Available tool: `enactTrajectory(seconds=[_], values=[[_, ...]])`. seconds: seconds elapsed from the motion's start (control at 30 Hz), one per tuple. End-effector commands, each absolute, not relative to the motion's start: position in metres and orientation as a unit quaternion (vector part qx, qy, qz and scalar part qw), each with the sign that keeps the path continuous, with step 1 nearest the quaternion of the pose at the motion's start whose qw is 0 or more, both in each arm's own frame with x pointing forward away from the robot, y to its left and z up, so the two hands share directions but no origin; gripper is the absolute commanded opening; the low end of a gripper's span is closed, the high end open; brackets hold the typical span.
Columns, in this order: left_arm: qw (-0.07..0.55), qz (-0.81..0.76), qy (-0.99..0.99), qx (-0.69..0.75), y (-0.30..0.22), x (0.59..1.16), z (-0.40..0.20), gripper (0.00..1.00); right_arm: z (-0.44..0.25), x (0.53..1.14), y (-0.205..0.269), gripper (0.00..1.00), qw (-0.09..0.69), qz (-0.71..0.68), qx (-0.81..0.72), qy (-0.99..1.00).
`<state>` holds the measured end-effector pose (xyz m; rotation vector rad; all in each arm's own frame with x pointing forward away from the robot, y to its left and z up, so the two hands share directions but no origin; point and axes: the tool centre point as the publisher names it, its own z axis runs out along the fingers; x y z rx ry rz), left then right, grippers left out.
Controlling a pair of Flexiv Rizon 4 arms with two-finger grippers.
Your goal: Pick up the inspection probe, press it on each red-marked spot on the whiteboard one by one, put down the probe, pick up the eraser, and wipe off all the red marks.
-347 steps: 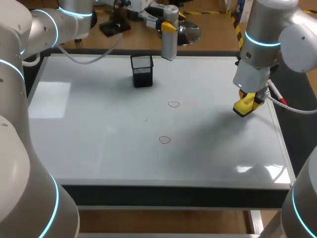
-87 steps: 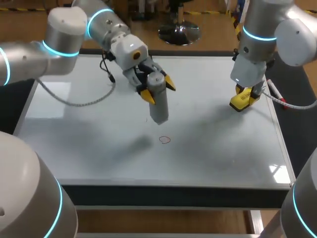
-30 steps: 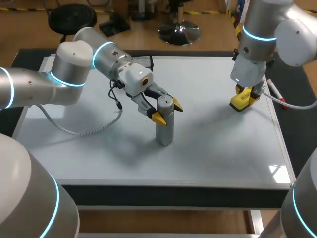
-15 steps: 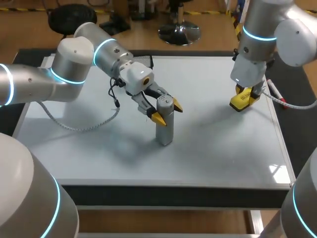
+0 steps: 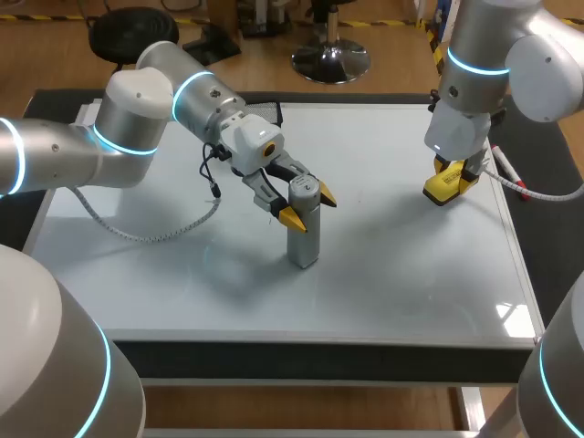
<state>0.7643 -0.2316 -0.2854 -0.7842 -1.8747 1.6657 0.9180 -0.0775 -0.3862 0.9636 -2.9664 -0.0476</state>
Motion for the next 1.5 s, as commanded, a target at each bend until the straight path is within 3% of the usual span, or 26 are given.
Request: enactTrajectory(seconds=[0.03,0.47,1.5], values=[[0.253,0.614,-0.689,-0.29,-0.231,0.764,-0.285,0.0,-0.386,0.918,-0.078,0.0,0.012,-0.014,0.31,-0.951],[0.244,0.619,-0.684,-0.299,-0.206,0.782,-0.252,0.0,-0.386,0.918,-0.078,0.0,0.012,-0.014,0.31,-0.951],[0.208,0.595,-0.724,-0.28,-0.087,0.856,-0.21,0.0,-0.386,0.918,-0.078,0.0,0.012,-0.014,0.31,-0.951]])
